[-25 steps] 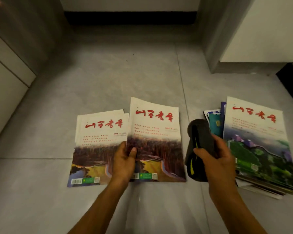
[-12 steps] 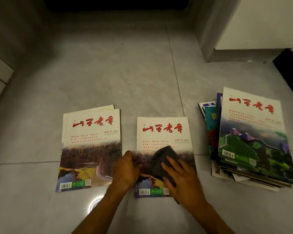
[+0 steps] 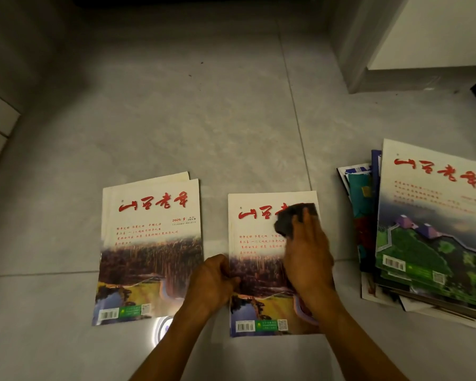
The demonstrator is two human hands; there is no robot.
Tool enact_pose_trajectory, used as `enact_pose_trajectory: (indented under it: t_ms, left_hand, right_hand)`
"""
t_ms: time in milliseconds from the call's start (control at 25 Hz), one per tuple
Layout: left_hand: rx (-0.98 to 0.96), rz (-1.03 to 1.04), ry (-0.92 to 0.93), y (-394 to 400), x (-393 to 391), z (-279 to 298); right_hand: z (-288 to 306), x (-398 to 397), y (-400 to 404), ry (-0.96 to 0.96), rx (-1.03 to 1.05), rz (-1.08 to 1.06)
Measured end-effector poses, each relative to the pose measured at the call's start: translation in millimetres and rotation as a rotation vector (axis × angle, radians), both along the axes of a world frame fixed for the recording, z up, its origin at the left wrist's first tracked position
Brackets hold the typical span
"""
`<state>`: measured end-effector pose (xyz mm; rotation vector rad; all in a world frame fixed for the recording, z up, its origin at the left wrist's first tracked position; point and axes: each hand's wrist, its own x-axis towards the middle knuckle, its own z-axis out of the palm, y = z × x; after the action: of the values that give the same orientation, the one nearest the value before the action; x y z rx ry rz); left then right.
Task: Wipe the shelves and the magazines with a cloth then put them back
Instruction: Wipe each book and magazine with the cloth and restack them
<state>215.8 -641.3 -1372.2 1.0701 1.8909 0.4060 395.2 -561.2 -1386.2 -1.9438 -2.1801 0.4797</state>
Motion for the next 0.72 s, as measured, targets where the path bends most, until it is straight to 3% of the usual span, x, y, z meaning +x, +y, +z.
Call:
enact_pose_trajectory:
  t_ms: [160,320,480,600,720]
  left_hand:
    - [0.043,-0.006,-0.015,-1.5,0.1,-4.5]
    - [0.020,0.023,-0.065,-1.8,-0.2,-8.0]
    - [0.028,0.005,-0.033,-3.3,-3.0,-12.8]
    - [0.071,0.026,-0.055,-3.9,-3.4,-15.1]
    - [0.124,0.056,-0.059,-4.7,-0.4,-17.9]
  right_hand:
    - [-2.3,-54.5,-13.5,-0.022,0.117,0.493]
    - [0.0,-45.2,38.9,0.044,0.067,0.378]
    - [-7.2,-81.6,55.9,0.104,0.093,0.587]
    - [1.4,-64.6,18.6,0.155,0.049,0.591]
    - [3.8,-32.9,-24.6,0.133,0.026,0.765]
